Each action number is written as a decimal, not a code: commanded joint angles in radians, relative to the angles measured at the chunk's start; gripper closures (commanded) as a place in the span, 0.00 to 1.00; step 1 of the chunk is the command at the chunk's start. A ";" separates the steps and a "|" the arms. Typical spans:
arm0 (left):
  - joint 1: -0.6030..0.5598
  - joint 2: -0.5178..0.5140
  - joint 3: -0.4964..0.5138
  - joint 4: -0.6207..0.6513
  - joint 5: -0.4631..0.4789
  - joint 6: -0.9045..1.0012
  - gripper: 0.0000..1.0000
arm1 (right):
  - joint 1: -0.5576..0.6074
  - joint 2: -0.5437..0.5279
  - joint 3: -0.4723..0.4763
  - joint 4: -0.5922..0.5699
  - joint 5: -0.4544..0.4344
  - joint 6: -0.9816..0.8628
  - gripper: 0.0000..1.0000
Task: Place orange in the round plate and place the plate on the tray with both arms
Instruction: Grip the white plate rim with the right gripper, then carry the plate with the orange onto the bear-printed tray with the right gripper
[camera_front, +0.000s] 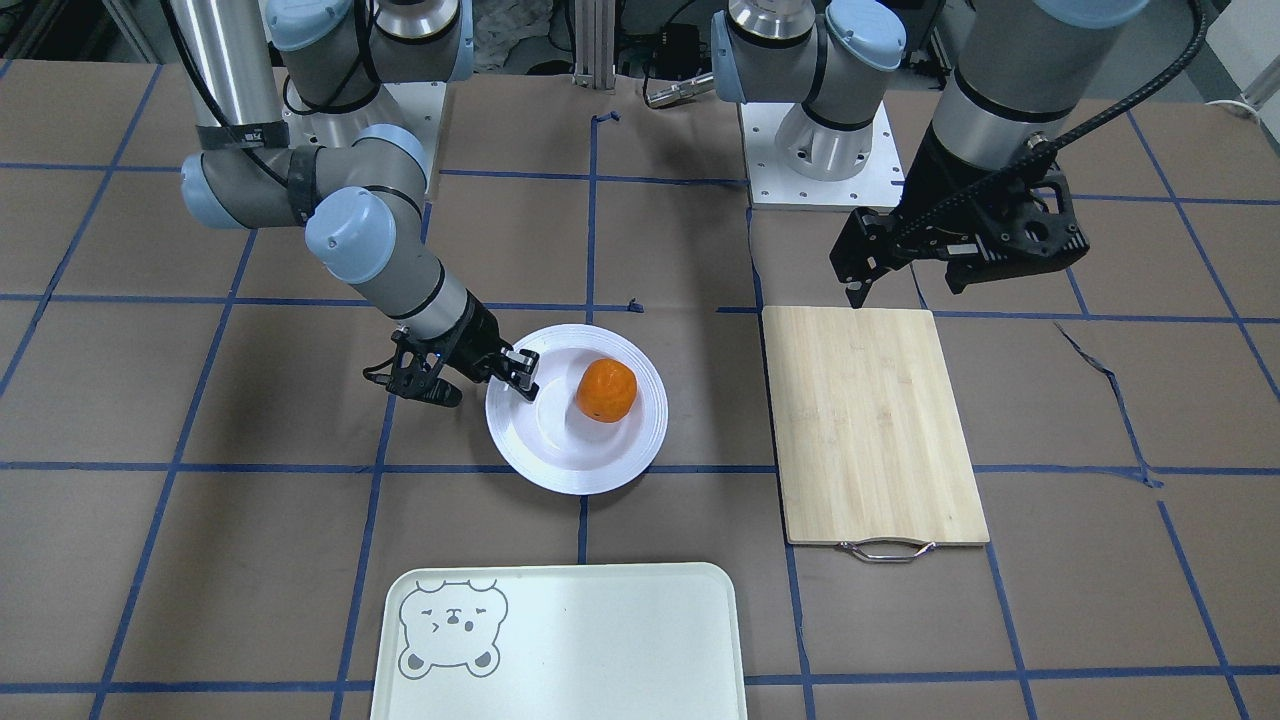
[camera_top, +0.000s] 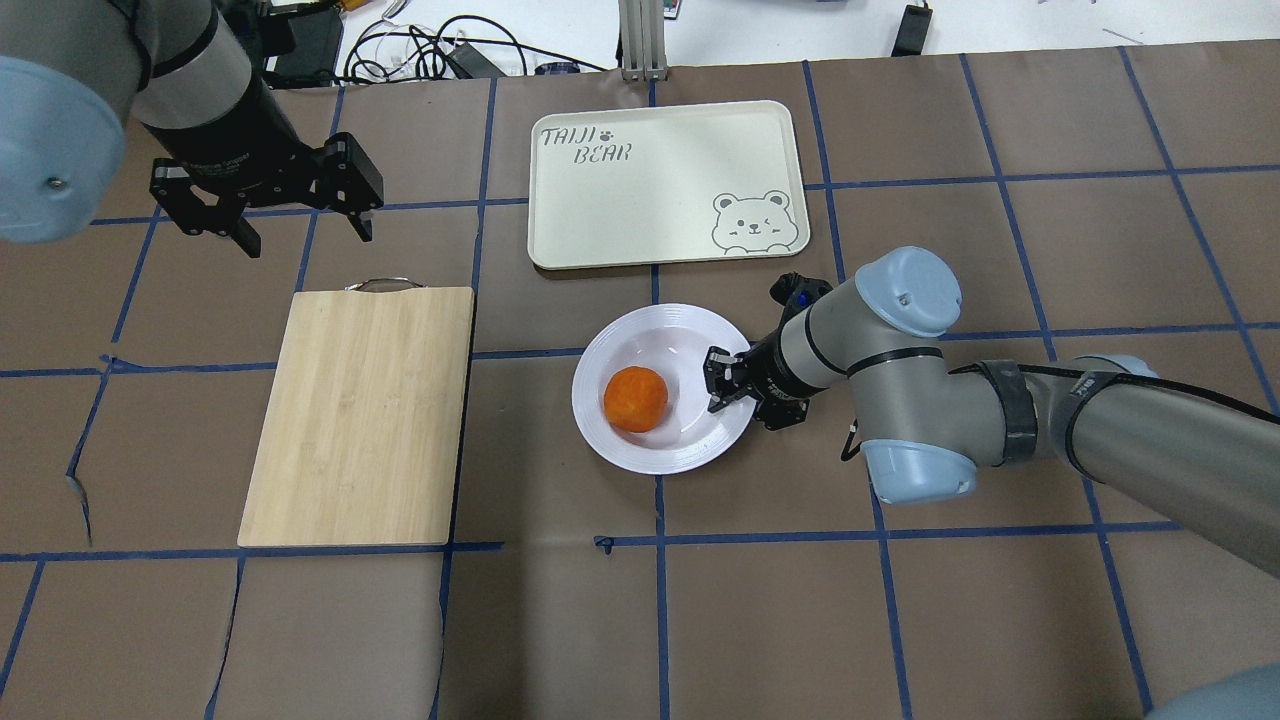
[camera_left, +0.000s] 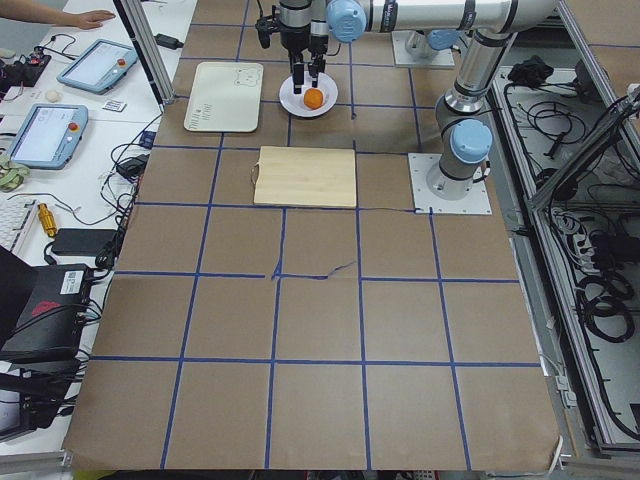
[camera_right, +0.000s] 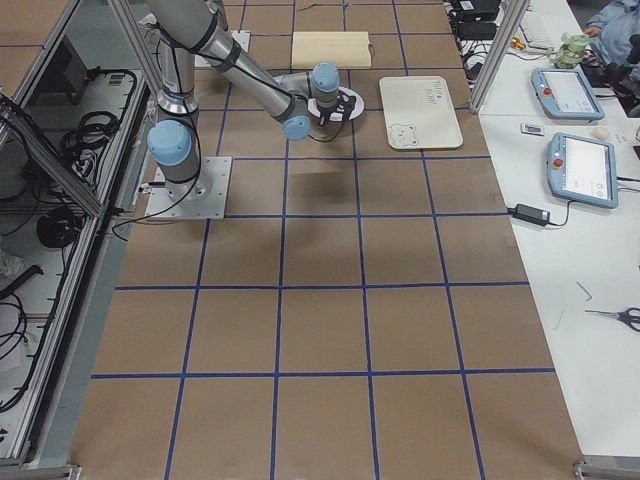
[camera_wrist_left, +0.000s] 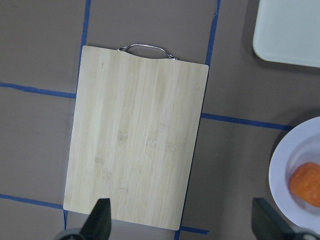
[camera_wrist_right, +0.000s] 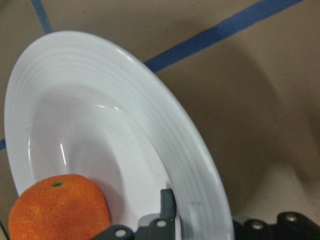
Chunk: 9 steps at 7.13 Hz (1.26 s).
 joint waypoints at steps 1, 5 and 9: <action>0.003 0.002 0.001 0.001 0.002 0.000 0.00 | -0.006 -0.014 -0.009 -0.002 0.051 0.070 1.00; 0.006 0.000 -0.002 0.003 -0.008 0.000 0.00 | -0.010 -0.005 -0.165 0.008 0.045 0.053 1.00; 0.008 0.000 -0.002 0.003 -0.003 0.000 0.00 | -0.010 0.231 -0.512 0.004 0.033 0.117 1.00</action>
